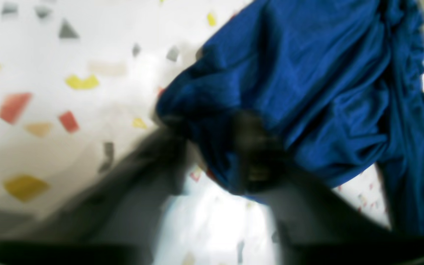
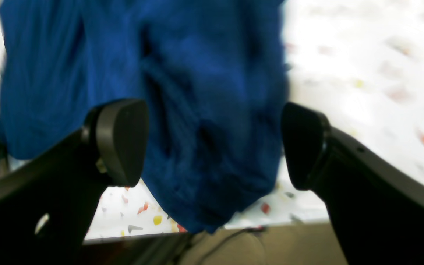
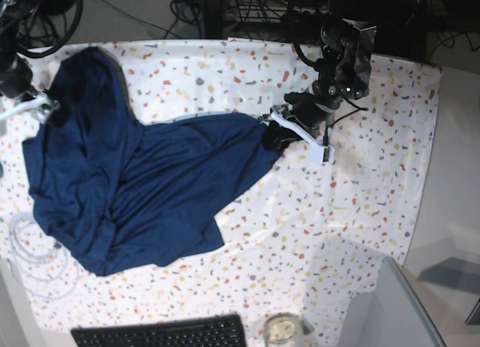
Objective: Layout the t-shirt on the table in an organized manner, then fold the t-shirt properly
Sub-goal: 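Grasp shirt edges with both grippers and pull them apart to spread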
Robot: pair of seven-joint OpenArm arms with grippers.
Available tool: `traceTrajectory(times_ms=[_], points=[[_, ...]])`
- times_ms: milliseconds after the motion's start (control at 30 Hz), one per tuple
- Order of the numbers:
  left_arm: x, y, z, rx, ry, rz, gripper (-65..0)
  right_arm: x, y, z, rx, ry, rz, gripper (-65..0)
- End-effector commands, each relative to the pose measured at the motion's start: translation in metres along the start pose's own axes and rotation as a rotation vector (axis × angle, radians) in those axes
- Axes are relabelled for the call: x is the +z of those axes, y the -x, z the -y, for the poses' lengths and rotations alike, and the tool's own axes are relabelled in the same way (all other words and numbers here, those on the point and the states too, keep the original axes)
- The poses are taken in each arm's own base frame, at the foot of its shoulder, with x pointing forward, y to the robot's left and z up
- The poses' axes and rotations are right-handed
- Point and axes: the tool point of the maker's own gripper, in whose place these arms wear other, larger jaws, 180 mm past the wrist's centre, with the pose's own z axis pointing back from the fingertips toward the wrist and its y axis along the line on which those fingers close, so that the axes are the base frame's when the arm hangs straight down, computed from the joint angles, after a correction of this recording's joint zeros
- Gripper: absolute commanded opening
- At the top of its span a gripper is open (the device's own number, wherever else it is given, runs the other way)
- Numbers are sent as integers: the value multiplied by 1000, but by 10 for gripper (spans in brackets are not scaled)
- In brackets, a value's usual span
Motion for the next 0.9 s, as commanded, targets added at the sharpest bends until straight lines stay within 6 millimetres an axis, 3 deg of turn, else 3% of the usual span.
traceTrajectory(times_ms=[0, 167, 300, 467, 700, 767, 867], points=[[0, -6, 1, -7, 3, 10, -650, 1, -17, -12, 75, -34, 32, -125], [17, -26, -16, -76, -24, 40, -650, -12, -6, -46, 260, -112, -51, -128], [44, -34, -23, -157, -42, 59, -650, -22, 10, -66, 394, -130, -98, -128], [70, -36, -43, -167, -100, 74, -650, -36, 26, -80, 561, -70, -91, -128], [81, -34, -58, -146, -142, 81, -650, -48, 38, -107, 671, -75, -111, -129], [80, -33, -58, -146, -141, 77, -650, -49, 38, -109, 676, -80, -112, -158], [80, -33, -57, -146, -140, 76, -650, -50, 44, -116, 691, -99, -121, -293]])
